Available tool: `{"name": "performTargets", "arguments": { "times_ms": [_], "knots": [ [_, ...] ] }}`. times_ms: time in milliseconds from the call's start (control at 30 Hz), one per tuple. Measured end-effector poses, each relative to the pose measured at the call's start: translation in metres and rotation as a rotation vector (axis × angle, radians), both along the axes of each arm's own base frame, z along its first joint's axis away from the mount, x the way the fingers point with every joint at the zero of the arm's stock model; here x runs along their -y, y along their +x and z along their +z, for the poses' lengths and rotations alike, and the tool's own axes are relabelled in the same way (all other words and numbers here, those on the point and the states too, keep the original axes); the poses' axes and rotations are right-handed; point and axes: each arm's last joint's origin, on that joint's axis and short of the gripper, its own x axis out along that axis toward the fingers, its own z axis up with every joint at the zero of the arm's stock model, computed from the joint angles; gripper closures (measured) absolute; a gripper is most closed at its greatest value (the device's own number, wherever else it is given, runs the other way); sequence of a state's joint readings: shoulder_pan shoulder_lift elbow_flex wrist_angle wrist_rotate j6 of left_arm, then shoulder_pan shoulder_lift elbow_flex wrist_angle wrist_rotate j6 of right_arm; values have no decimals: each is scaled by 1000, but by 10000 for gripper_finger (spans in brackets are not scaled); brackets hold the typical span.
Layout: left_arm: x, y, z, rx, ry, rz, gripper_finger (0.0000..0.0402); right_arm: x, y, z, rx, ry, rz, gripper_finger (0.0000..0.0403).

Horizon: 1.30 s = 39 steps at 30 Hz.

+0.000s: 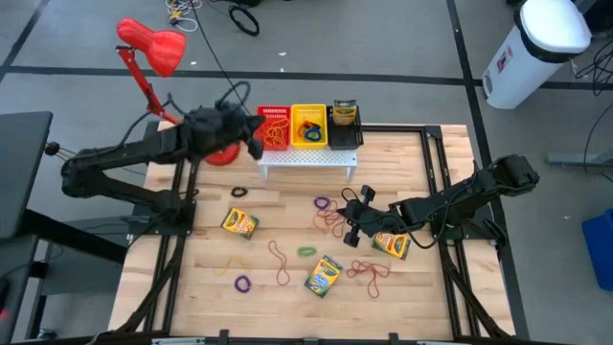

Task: Pick & Place Office Desk Supplies
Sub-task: Put the red rubber band into the red bin on the shelf, then put the purple spring keychain into the yellow bin on the shelf

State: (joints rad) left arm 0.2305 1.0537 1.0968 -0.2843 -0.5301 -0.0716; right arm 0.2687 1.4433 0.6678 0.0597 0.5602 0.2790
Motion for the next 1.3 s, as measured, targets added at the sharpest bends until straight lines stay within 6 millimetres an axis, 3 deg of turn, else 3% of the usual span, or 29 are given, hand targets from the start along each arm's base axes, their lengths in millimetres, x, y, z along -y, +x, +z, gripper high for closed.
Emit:
{"name": "performTargets", "arguments": {
  "times_ms": [233,433,633,833,967,1100,1300],
  "knots": [
    [-42,-2,-9,-26,-39,50,398,0,0,0,-3,-7,5,402],
    [-61,15,-32,-109,-111,31,391,0,0,0,-6,-12,9,402],
    [-68,28,-47,-156,-151,41,345,0,0,0,-6,-11,10,402],
    [-67,26,-48,-179,-160,43,277,0,0,0,-6,-10,11,402],
    [-59,16,-45,-213,-178,5,252,0,0,0,-6,-10,11,402],
    [-32,8,-45,-268,-202,-139,266,0,0,0,-5,-16,3,402],
    [30,4,-90,-250,-109,-422,331,-4,-7,-9,134,-44,16,402]
  ]
}}
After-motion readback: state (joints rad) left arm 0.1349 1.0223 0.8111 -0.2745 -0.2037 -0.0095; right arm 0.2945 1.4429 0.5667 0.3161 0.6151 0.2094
